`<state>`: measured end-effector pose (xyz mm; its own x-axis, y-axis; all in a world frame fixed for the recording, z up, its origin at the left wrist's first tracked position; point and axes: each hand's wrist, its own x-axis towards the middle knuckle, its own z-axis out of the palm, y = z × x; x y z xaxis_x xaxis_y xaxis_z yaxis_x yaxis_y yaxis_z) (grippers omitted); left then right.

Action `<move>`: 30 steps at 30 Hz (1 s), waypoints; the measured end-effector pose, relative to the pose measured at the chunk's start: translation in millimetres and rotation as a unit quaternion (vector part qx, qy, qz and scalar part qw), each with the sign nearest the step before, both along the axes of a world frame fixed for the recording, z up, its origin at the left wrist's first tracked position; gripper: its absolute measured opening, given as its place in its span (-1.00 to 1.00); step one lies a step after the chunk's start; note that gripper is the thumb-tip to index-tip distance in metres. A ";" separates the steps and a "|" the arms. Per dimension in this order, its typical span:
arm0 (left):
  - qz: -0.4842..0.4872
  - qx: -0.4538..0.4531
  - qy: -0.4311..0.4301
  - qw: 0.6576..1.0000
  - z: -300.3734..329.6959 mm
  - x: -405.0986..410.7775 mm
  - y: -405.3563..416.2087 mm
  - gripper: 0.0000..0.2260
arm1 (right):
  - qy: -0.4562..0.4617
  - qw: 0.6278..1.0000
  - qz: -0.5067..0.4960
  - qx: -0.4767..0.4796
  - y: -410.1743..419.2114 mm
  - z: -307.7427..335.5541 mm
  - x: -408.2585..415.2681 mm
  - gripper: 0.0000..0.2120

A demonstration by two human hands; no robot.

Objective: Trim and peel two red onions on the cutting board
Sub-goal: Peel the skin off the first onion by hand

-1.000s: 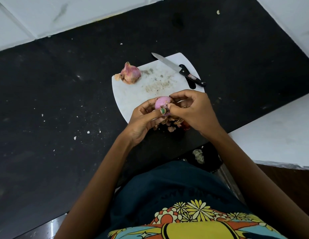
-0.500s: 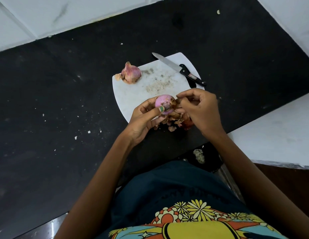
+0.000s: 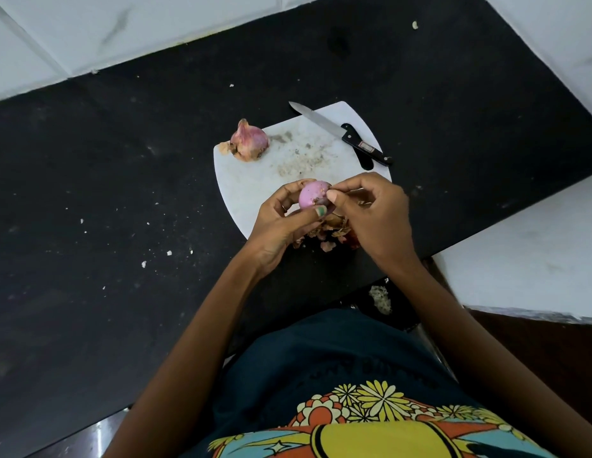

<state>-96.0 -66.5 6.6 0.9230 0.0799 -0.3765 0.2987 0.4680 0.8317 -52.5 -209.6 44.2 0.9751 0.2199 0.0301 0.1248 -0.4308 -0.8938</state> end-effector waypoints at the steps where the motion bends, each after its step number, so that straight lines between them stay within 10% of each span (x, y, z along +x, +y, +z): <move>1: 0.001 0.010 -0.001 1.000 0.1 0.2 -1.5 -0.67 | -0.008 1.000 0.000 -0.007 1.1 -0.1 -1.3 -0.98; 9: 0.022 0.106 -0.004 0.994 0.5 -1.1 -2.4 -0.60 | -0.038 0.989 0.067 -0.125 4.8 -8.5 -1.6 -0.95; 16: 0.003 0.017 0.005 1.000 3.5 -2.5 -2.9 -0.62 | 0.150 0.989 -0.018 -0.009 -5.2 -10.4 12.5 -0.92; 30: -0.010 0.041 -0.013 0.999 -2.1 -3.1 0.1 -0.62 | 0.119 0.988 0.099 0.012 -13.7 6.8 16.2 -0.77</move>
